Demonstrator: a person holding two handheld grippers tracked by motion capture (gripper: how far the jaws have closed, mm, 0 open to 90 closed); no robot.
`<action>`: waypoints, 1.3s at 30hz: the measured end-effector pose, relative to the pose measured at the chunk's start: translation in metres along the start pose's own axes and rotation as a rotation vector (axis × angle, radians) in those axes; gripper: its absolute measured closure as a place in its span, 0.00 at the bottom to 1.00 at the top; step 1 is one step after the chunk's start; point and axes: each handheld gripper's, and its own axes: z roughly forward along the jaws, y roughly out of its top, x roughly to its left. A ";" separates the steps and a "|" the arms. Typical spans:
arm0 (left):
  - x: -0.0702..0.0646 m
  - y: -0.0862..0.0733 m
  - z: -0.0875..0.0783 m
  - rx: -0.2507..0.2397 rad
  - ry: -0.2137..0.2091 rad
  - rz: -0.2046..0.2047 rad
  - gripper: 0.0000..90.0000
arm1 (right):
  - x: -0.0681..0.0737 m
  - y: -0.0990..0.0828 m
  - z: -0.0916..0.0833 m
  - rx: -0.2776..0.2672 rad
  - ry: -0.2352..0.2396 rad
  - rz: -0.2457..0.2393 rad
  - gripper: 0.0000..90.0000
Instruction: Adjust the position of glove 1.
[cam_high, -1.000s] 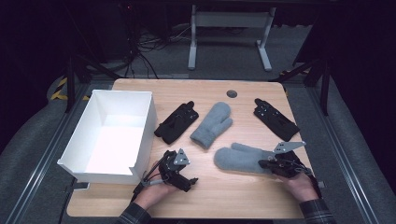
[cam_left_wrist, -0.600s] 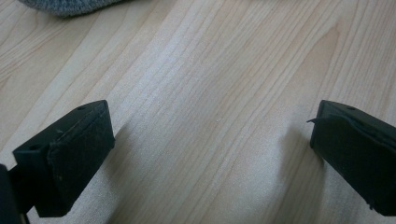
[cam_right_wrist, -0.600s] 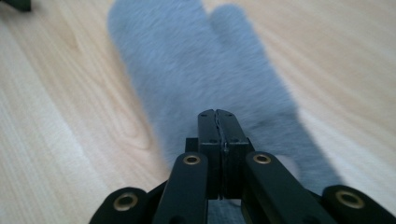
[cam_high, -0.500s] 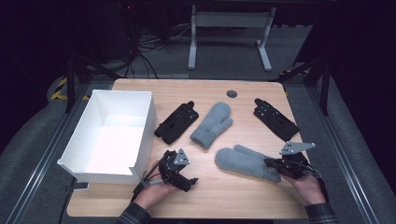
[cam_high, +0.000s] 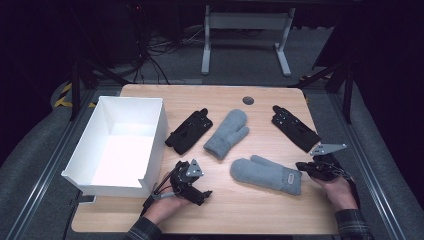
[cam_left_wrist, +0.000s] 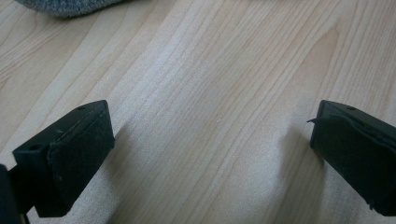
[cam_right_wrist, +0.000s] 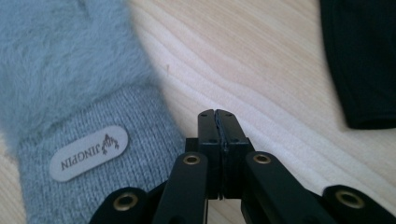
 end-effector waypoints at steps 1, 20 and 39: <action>0.000 0.000 0.000 0.001 -0.001 -0.001 0.00 | 0.001 -0.001 0.000 0.003 0.004 -0.001 1.00; 0.000 0.000 0.000 0.001 -0.001 0.000 0.00 | 0.056 -0.005 0.001 0.043 0.119 -0.104 1.00; -0.003 0.013 -0.007 0.036 0.045 -0.014 0.37 | 0.097 0.000 0.010 0.047 0.243 -0.203 1.00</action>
